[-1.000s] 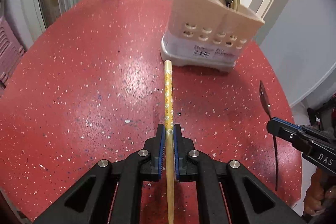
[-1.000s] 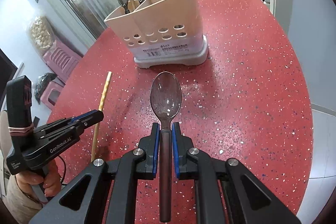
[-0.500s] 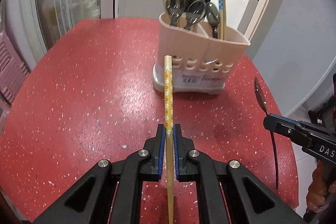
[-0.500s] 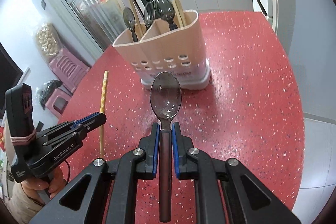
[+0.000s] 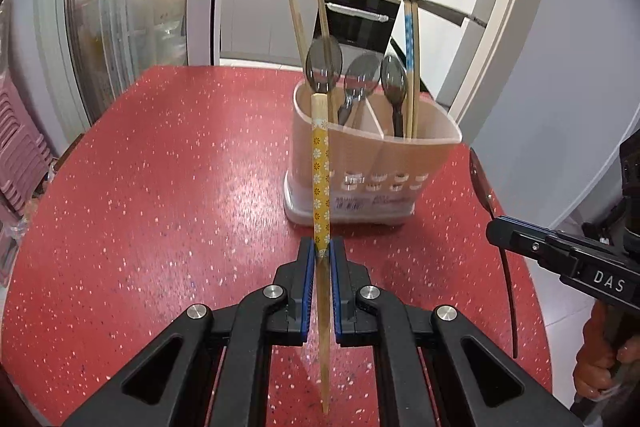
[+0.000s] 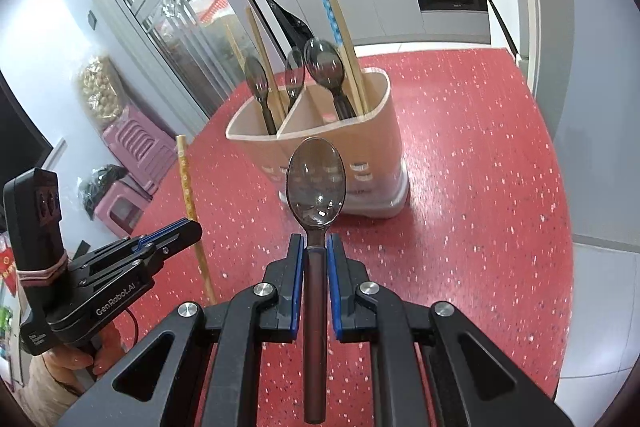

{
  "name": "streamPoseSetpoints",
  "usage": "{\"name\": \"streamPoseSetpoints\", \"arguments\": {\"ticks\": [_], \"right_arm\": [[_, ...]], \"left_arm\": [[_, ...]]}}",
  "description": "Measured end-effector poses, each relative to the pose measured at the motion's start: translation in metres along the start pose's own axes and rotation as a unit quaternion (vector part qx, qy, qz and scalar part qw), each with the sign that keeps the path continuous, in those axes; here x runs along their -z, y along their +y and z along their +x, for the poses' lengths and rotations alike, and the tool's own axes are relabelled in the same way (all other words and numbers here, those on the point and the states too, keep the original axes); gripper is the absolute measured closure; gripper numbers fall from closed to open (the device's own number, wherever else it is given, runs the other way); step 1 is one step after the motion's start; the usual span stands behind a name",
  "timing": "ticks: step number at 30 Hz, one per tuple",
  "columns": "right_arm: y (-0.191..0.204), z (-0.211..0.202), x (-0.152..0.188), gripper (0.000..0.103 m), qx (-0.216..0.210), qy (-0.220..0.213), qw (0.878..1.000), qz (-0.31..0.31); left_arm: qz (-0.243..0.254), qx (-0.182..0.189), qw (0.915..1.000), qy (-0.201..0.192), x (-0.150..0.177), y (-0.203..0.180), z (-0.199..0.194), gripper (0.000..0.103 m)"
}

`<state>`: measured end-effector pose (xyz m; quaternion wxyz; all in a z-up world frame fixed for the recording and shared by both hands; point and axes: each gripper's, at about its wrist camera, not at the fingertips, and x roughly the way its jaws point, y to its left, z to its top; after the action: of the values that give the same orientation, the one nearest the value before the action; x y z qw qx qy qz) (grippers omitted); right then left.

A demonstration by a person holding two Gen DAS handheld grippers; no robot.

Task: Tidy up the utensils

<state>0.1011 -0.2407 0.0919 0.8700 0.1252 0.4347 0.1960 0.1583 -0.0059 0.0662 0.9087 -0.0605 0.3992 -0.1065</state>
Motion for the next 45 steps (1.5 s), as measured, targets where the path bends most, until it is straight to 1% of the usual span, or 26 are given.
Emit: {"name": "streamPoseSetpoints", "arguments": {"ticks": [5, 11, 16, 19, 21, 24, 26, 28, 30, 31, 32, 33, 34, 36, 37, 38, 40, 42, 43, 45], "right_arm": [[0.005, -0.006, -0.025, 0.09, -0.003, -0.023, 1.0, -0.008], [0.009, -0.013, -0.056, 0.09, -0.012, -0.048, 0.999, -0.01], [0.011, -0.021, -0.079, 0.09, -0.022, -0.067, 0.998, -0.007], [0.013, -0.027, -0.094, 0.09, -0.027, -0.079, 0.996, -0.011], [0.015, -0.029, -0.1, 0.09, -0.028, -0.085, 0.996, -0.013], [0.015, -0.031, -0.103, 0.09, -0.032, -0.09, 0.995, -0.01], [0.014, -0.03, -0.099, 0.09, -0.033, -0.089, 0.995, -0.008], [0.012, -0.027, -0.092, 0.09, -0.035, -0.081, 0.996, -0.006], [0.01, -0.024, -0.085, 0.09, -0.037, -0.072, 0.997, -0.005], [0.009, -0.022, -0.08, 0.09, -0.038, -0.066, 0.997, -0.005], [0.008, -0.019, -0.074, 0.09, -0.039, -0.06, 0.997, -0.005], [0.008, -0.017, -0.068, 0.09, -0.038, -0.055, 0.998, -0.006], [0.007, -0.015, -0.063, 0.09, -0.036, -0.05, 0.998, -0.007], [0.005, -0.012, -0.055, 0.09, -0.038, -0.042, 0.998, -0.007], [0.003, -0.01, -0.05, 0.09, -0.041, -0.035, 0.999, -0.003], [0.001, -0.009, -0.047, 0.09, -0.042, -0.032, 0.999, -0.002], [-0.003, -0.009, -0.04, 0.09, -0.043, -0.027, 0.999, 0.0], [-0.008, -0.01, -0.034, 0.09, -0.044, -0.025, 0.999, 0.004], [-0.01, -0.011, -0.031, 0.09, -0.045, -0.024, 0.999, 0.007], [-0.015, -0.012, -0.027, 0.09, -0.046, -0.024, 0.999, 0.012]], "left_arm": [[-0.004, 0.011, 0.9997, -0.024, -0.022, 0.003, -0.008, 0.07], [-0.009, 0.03, 0.9979, -0.056, -0.055, 0.005, -0.02, 0.07], [-0.009, 0.047, 0.9952, -0.086, -0.083, 0.003, -0.036, 0.07], [-0.014, 0.061, 0.9935, -0.095, -0.096, 0.005, -0.044, 0.07], [-0.012, 0.061, 0.9929, -0.102, -0.103, 0.005, -0.048, 0.07], [-0.009, 0.047, 0.9929, -0.108, -0.105, 0.007, -0.048, 0.07], [-0.013, 0.037, 0.9945, -0.097, -0.096, 0.009, -0.043, 0.07], [-0.017, 0.004, 0.9973, -0.072, -0.082, 0.013, -0.029, 0.069], [-0.034, -0.031, 0.9982, -0.039, -0.065, 0.016, -0.011, 0.069], [-0.05, -0.047, 0.9976, -0.008, -0.05, 0.02, 0.004, 0.069], [-0.061, -0.052, 0.9967, 0.011, -0.043, 0.022, 0.013, 0.069], [-0.085, -0.058, 0.9938, 0.041, -0.029, 0.027, 0.027, 0.069], [-0.104, -0.059, 0.991, 0.06, -0.019, 0.03, 0.038, 0.069], [-0.126, -0.062, 0.9871, 0.078, -0.004, 0.032, 0.051, 0.068], [-0.135, -0.07, 0.9849, 0.083, 0.004, 0.031, 0.058, 0.051], [-0.137, -0.073, 0.9842, 0.086, 0.008, 0.031, 0.062, 0.0], [-0.14, -0.089, 0.982, 0.09, 0.015, 0.026, 0.069, 0.0], [-0.132, -0.09, 0.9821, 0.1, 0.021, 0.019, 0.075, 0.0], [-0.128, -0.097, 0.9816, 0.104, 0.023, 0.016, 0.079, 0.0], [-0.121, -0.122, 0.9786, 0.114, 0.028, 0.014, 0.088, 0.0]]}}
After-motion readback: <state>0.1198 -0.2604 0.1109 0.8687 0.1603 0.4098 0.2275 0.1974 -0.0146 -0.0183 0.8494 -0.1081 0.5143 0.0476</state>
